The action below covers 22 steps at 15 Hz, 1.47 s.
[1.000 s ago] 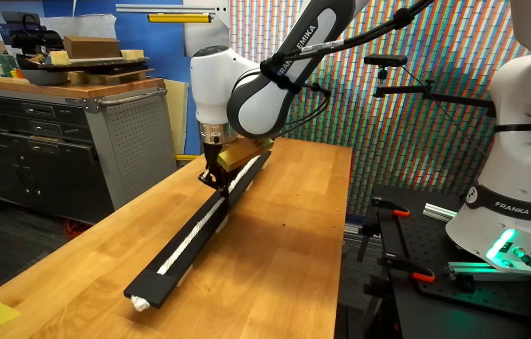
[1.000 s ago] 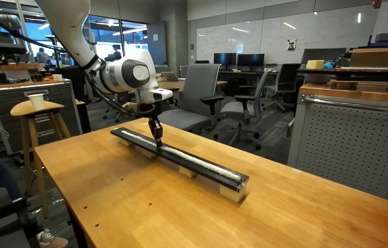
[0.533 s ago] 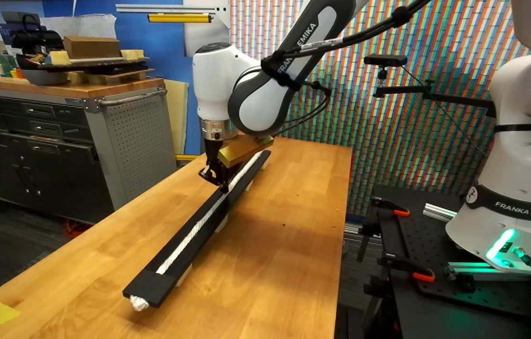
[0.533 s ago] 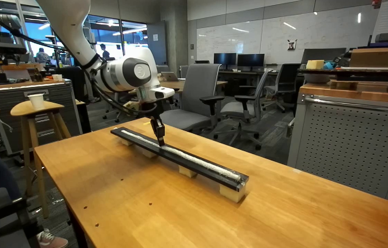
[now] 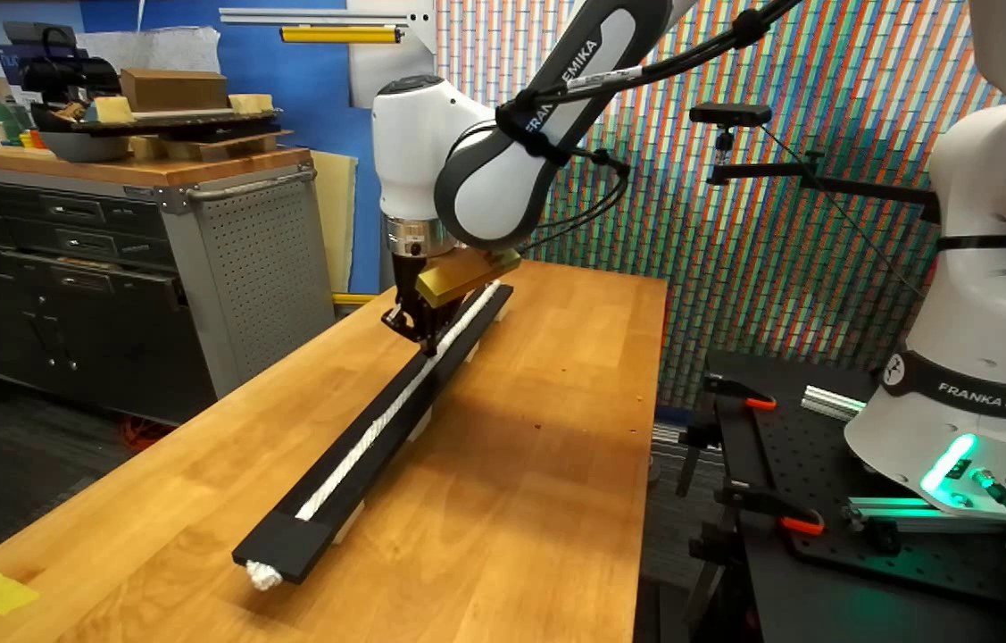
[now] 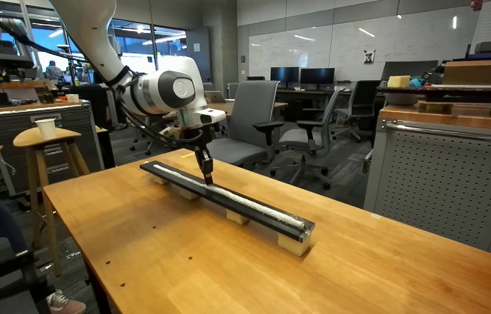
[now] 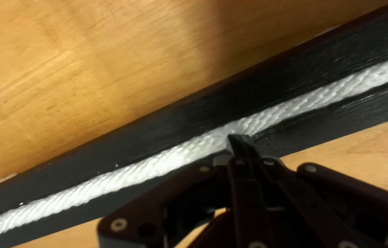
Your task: Straighten the rope on the black object and press it in
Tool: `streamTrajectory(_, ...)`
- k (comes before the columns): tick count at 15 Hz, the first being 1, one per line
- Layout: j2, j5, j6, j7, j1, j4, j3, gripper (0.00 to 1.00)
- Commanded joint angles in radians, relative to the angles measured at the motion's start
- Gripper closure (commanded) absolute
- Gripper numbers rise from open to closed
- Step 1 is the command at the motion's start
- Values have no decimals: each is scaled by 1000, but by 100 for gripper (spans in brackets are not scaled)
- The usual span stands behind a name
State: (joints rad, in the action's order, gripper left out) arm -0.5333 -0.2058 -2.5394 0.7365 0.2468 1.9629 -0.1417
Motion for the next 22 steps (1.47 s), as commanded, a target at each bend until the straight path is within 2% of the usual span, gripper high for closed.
streamTrajectory(1, 3, 8, -1, -21, -15, 8, 5, 100)
streamTrajectory(11, -42, 20, 14, -32, -25, -15, 12, 100)
streamTrajectory(22, 77, -22, -41, 9, -8, 72, -35, 100)
